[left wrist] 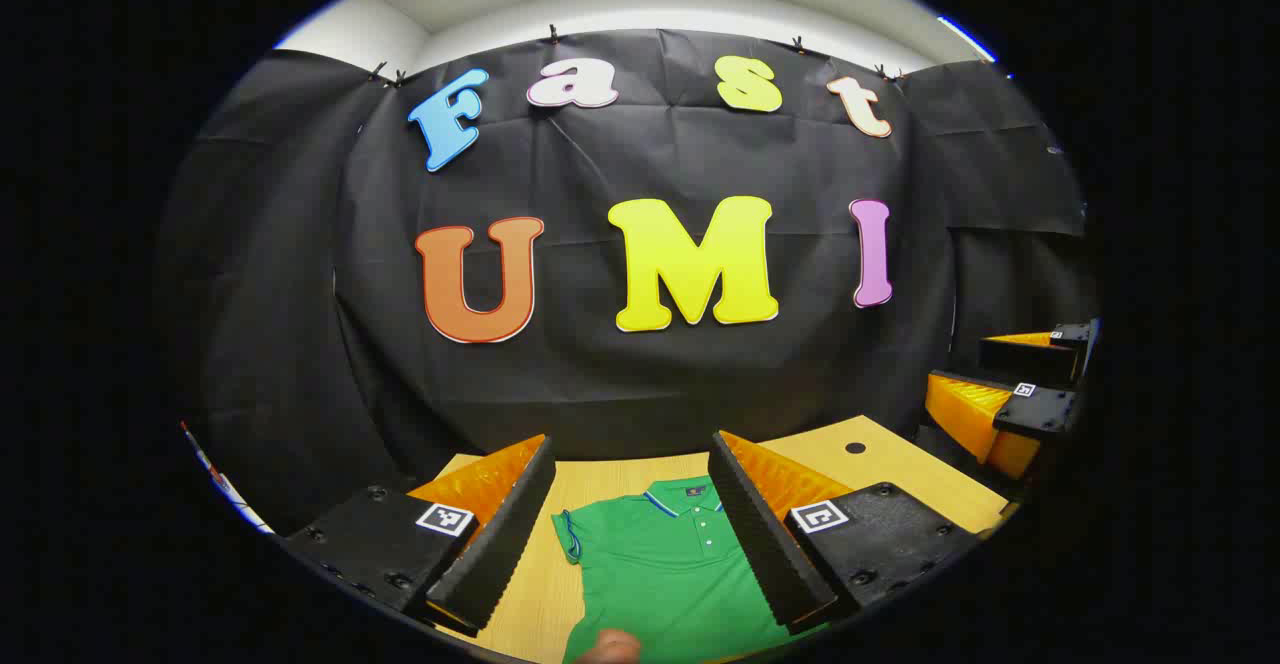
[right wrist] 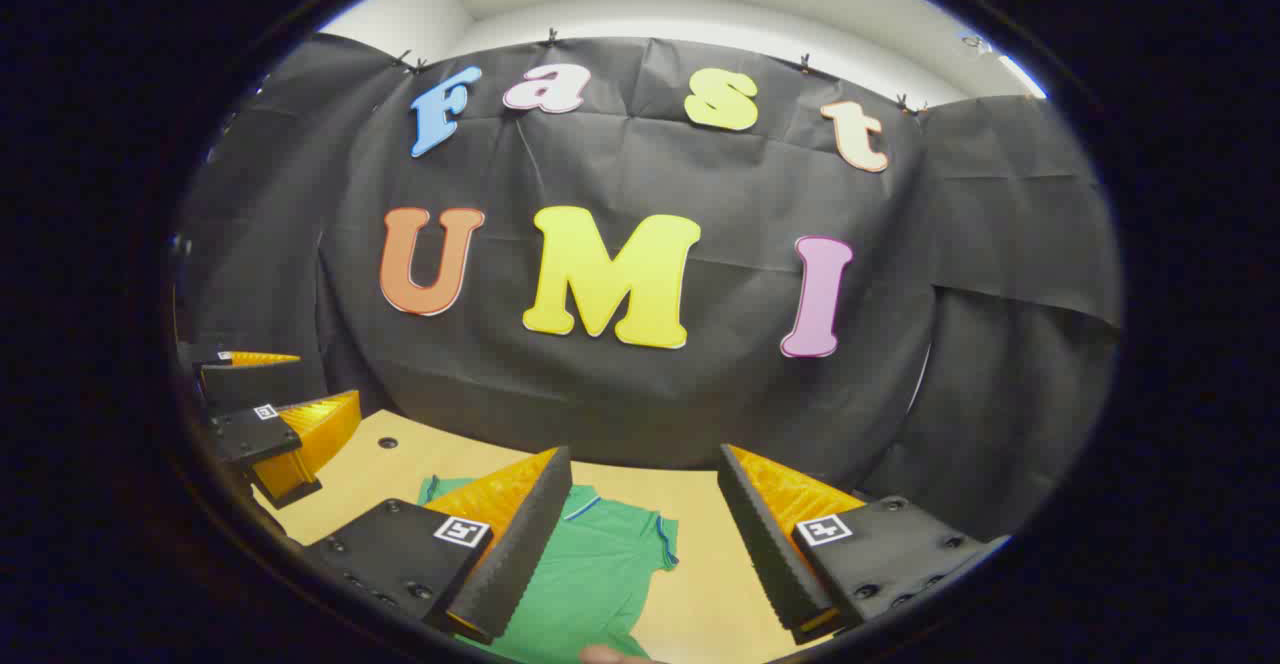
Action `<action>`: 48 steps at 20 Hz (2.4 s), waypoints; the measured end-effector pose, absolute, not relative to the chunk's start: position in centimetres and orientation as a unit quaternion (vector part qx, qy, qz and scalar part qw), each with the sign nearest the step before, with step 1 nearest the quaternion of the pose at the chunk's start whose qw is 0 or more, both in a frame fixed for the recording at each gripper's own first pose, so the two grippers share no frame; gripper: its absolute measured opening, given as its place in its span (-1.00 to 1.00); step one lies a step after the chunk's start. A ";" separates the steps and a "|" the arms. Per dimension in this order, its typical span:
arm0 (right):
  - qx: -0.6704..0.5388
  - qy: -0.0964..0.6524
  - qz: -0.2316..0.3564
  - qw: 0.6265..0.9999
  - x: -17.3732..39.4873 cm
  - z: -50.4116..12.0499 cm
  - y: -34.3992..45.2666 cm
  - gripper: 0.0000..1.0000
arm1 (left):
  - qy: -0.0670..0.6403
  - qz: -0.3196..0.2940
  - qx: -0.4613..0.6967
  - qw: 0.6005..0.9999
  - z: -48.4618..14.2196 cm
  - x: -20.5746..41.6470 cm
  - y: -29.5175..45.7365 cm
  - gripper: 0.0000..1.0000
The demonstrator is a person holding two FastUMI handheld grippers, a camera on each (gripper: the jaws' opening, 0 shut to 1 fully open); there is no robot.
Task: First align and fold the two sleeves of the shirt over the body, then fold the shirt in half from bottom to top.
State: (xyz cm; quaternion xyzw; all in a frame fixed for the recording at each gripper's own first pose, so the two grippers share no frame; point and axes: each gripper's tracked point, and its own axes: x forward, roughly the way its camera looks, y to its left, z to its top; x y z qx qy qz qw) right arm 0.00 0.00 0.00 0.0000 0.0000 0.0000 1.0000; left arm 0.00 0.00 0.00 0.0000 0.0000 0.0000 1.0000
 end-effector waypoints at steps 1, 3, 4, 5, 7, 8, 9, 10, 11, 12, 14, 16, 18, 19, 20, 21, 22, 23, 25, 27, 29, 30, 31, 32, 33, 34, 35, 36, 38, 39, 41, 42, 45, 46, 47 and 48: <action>0.000 0.003 0.003 1.000 0.3 -0.1 0.1 0.87 | 0.000 -0.001 -0.003 1.000 0.1 0.1 -0.1 0.98; -0.002 0.008 0.004 1.000 0.6 -0.5 0.0 0.87 | 0.000 -0.001 -0.007 1.000 0.0 0.2 -0.5 0.98; -0.001 0.009 0.006 1.000 0.7 -0.6 -0.2 0.90 | 0.003 -0.004 -0.012 1.000 -0.2 0.3 -0.8 0.98; 0.000 0.012 0.007 1.000 1.0 -0.6 -0.2 0.90 | 0.007 -0.006 -0.014 1.000 -0.4 0.4 -1.2 0.98; -0.002 0.018 0.010 1.000 1.3 -1.0 -0.2 0.90 | 0.008 -0.007 -0.015 1.000 -0.4 0.4 -1.7 0.99; -0.003 0.020 0.012 1.000 1.3 -1.2 -0.3 0.87 | 0.007 -0.006 -0.015 1.000 -0.3 0.5 -1.8 0.98; -0.005 0.022 0.014 1.000 1.5 -1.3 -0.3 0.90 | 0.006 -0.006 -0.016 1.000 -0.4 0.5 -2.0 0.98; -0.005 0.024 0.016 1.000 1.6 -1.6 -0.4 0.90 | 0.008 -0.004 -0.016 1.000 -0.5 0.7 -2.0 0.98; -0.005 0.026 0.016 1.000 1.8 -1.7 -0.6 0.87 | 0.010 -0.002 -0.017 1.000 -0.7 0.9 -2.1 0.98; -0.004 0.030 0.018 0.999 2.0 -2.0 -0.7 0.87 | 0.014 -0.001 -0.019 1.000 -1.0 1.0 -2.1 0.99; 0.001 0.039 0.018 0.999 2.4 -2.5 -1.3 0.87 | 0.023 0.001 -0.024 0.999 -1.6 1.3 -2.4 0.99; 0.006 0.050 0.017 0.999 3.4 -3.1 -2.1 0.87 | 0.026 0.003 -0.027 0.999 -2.0 1.5 -2.6 0.99; 0.012 0.065 0.016 0.998 5.0 -4.1 -2.7 0.87 | 0.031 0.005 -0.026 0.999 -2.5 1.7 -2.8 0.99; 0.013 0.074 0.014 0.997 6.1 -4.7 -3.1 0.87 | 0.034 0.006 -0.026 0.999 -2.6 1.7 -2.8 0.99; 0.010 0.081 0.014 0.997 7.1 -5.5 -3.5 0.91 | 0.038 0.008 -0.023 0.999 -3.0 1.7 -2.9 0.99; 0.005 0.086 0.013 0.996 8.2 -6.2 -3.7 0.91 | 0.042 0.009 -0.020 0.999 -3.5 2.1 -3.2 0.99; -0.003 0.092 0.013 0.996 9.6 -7.2 -4.0 0.90 | 0.046 0.012 -0.017 0.999 -3.8 2.2 -3.3 0.99; -0.010 0.100 0.015 0.995 11.0 -8.2 -4.3 0.90 | 0.048 0.015 -0.015 0.999 -4.0 2.2 -3.4 0.99; -0.019 0.122 0.018 0.992 13.6 -10.8 -4.8 0.91 | 0.052 0.020 -0.010 0.998 -4.6 2.5 -3.3 1.00; -0.019 0.151 0.020 0.988 16.1 -13.5 -5.1 0.91 | 0.061 0.024 -0.010 0.998 -5.4 2.5 -3.5 0.99; -0.001 0.186 0.023 0.982 18.5 -16.5 -5.2 0.89 | 0.068 0.027 -0.018 0.997 -6.1 2.6 -3.7 0.99; 0.005 0.201 0.023 0.979 19.7 -17.9 -5.3 0.87 | 0.070 0.030 -0.021 0.997 -6.3 2.6 -3.8 0.99; 0.009 0.213 0.024 0.977 20.7 -19.2 -5.5 0.89 | 0.071 0.032 -0.020 0.997 -6.5 2.6 -3.9 0.99; 0.011 0.224 0.027 0.974 21.9 -20.6 -5.5 0.87 | 0.075 0.035 -0.017 0.996 -6.6 2.5 -3.9 0.99; 0.006 0.236 0.026 0.971 23.1 -22.0 -5.7 0.89 | 0.076 0.037 -0.014 0.996 -6.9 2.6 -3.9 0.99; 0.002 0.248 0.024 0.968 24.3 -23.6 -6.0 0.89 | 0.075 0.041 -0.012 0.996 -6.9 2.7 -3.9 0.99; 0.000 0.263 0.025 0.964 25.4 -25.1 -6.1 0.87 | 0.073 0.044 -0.012 0.996 -7.0 2.8 -3.9 0.99; -0.001 0.280 0.024 0.960 26.2 -26.8 -6.2 0.89 | 0.073 0.048 -0.014 0.996 -7.1 2.8 -4.1 0.99; 0.008 0.311 0.022 0.950 27.6 -29.9 -6.2 0.89 | 0.078 0.053 -0.017 0.995 -7.5 3.0 -4.3 0.99; 0.008 0.321 0.021 0.947 28.0 -31.0 -6.2 0.89 | 0.080 0.059 -0.015 0.995 -7.7 3.0 -4.2 0.99; 0.004 0.335 0.019 0.942 28.8 -32.9 -6.2 0.89 | 0.082 0.072 -0.016 0.994 -8.0 3.0 -3.8 0.99; 0.003 0.338 0.019 0.941 29.1 -33.3 -6.2 0.89 | 0.086 0.076 -0.019 0.993 -8.4 3.0 -3.6 0.99; 0.001 0.347 0.012 0.938 29.7 -34.4 -6.0 0.77 | 0.113 0.096 -0.033 0.988 -10.2 2.8 -3.0 0.99; 0.003 0.352 0.016 0.936 29.7 -34.9 -5.7 0.62 | 0.120 0.101 -0.039 0.987 -10.7 2.6 -2.7 0.99; 0.002 0.358 0.018 0.934 29.7 -35.3 -5.5 0.48 | 0.126 0.106 -0.042 0.985 -11.0 2.5 -2.5 0.99; 0.001 0.364 0.021 0.931 29.7 -35.7 -5.5 0.45 | 0.127 0.113 -0.041 0.985 -11.1 2.3 -2.2 0.99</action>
